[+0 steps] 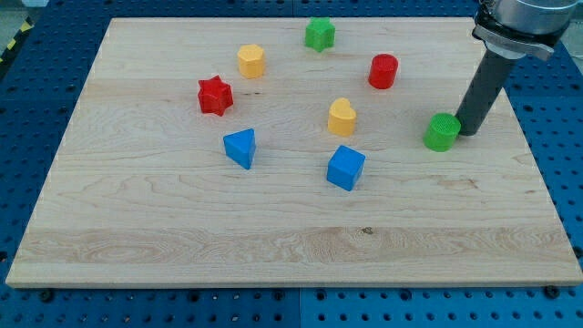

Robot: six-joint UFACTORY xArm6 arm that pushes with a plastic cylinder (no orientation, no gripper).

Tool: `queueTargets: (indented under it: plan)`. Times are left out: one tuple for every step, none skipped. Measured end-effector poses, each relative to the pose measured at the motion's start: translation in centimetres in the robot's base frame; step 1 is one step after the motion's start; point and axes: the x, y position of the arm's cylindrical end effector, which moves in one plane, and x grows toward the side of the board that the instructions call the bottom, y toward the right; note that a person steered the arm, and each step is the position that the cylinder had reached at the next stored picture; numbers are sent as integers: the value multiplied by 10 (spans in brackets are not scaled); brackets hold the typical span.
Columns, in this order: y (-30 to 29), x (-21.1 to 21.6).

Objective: Slide the red circle down a bit

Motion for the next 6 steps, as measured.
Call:
queueTargets:
  plan:
    - [-5,0]
    - [-5,-14]
    - [-9,-62]
    - [-29,-107]
    - [-38,-140]
    - [-51,-143]
